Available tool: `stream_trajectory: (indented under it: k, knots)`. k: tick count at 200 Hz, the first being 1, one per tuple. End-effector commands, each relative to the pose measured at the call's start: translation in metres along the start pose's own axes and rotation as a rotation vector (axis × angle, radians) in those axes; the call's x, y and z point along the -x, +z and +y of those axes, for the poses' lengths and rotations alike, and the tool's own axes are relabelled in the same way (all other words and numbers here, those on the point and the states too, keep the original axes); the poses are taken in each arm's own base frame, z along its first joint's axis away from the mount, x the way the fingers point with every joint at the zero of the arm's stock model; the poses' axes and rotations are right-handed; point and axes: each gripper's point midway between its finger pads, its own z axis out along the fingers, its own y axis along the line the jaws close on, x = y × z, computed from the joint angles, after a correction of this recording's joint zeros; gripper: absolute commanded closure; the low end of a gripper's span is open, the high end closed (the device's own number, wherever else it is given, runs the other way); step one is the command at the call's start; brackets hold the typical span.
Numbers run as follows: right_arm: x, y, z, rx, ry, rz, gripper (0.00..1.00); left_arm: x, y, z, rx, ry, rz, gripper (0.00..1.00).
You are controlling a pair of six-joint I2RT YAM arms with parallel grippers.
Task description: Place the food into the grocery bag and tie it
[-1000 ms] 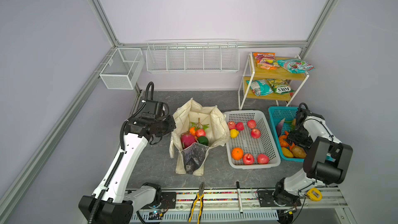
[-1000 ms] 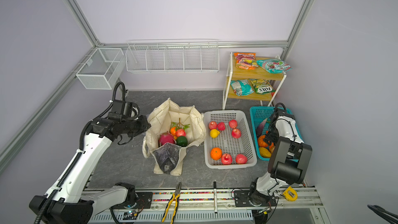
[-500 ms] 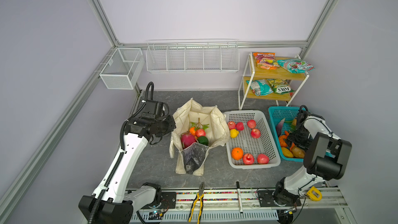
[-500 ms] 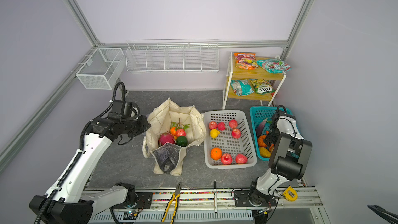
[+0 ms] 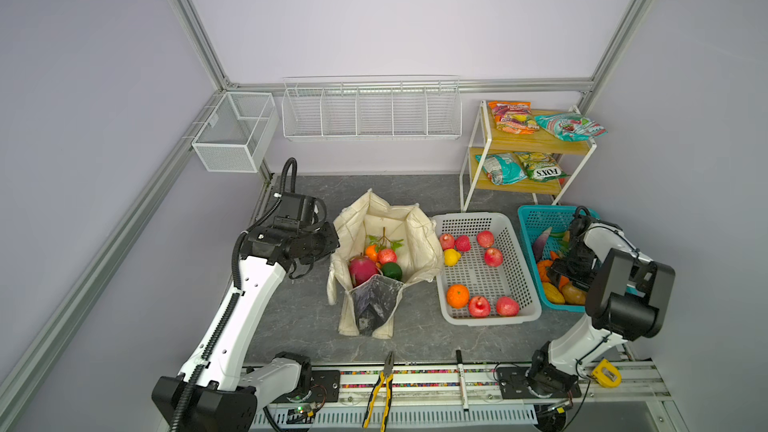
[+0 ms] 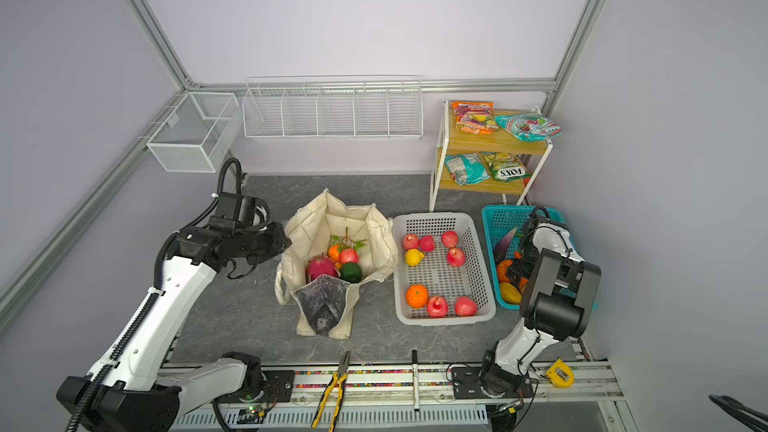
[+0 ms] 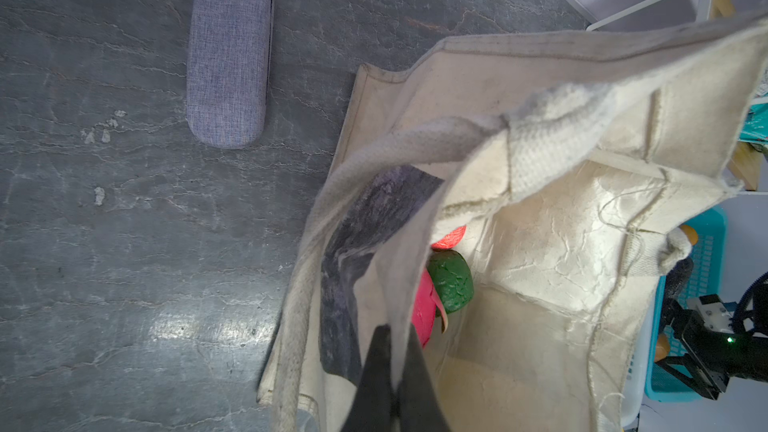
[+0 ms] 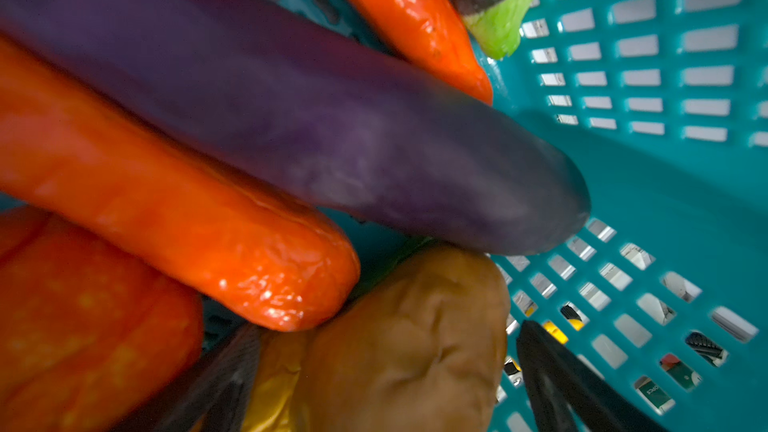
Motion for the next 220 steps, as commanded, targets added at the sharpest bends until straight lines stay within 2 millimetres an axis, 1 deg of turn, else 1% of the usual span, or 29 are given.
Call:
stream_trajectory:
  k: [1,22,34,69,130,143,161,168,175,201,220]
  knots:
    - [0.0,-0.002,-0.002,0.018,0.023,-0.007,0.08,-0.001,-0.001,-0.001,0.005,-0.002,0.008,1.0]
    - [0.0,-0.004,-0.001,0.031,0.031,-0.014,0.13,-0.001,-0.001,-0.001,0.004,0.0,0.01,1.0]
    - [0.0,-0.005,-0.001,0.04,0.036,-0.018,0.18,-0.001,-0.001,-0.001,0.003,0.0,0.011,1.0]
    - [0.0,-0.011,-0.001,0.061,0.045,-0.026,0.23,-0.002,-0.001,-0.001,0.003,0.001,0.011,1.0]
    - [0.005,-0.048,-0.003,0.137,0.081,-0.098,0.33,-0.003,-0.002,0.001,0.002,-0.001,0.005,1.0]
    - [0.004,-0.056,-0.004,0.159,0.091,-0.112,0.38,-0.003,-0.001,0.001,0.002,-0.002,0.003,1.0]
    - [0.004,-0.061,-0.006,0.169,0.098,-0.129,0.4,-0.004,0.001,0.002,0.0,-0.006,0.003,1.0]
    - [0.003,-0.061,-0.006,0.166,0.098,-0.128,0.39,-0.004,0.001,0.001,-0.003,-0.005,0.003,1.0]
    - [0.002,-0.061,-0.007,0.162,0.098,-0.126,0.36,-0.004,0.001,0.001,-0.003,-0.005,0.002,1.0]
    - [-0.001,-0.057,-0.009,0.144,0.099,-0.118,0.14,-0.005,0.001,0.002,-0.004,-0.005,0.0,1.0]
    - [-0.003,-0.051,-0.008,0.134,0.094,-0.101,0.03,-0.007,0.001,0.003,-0.004,-0.005,0.001,1.0]
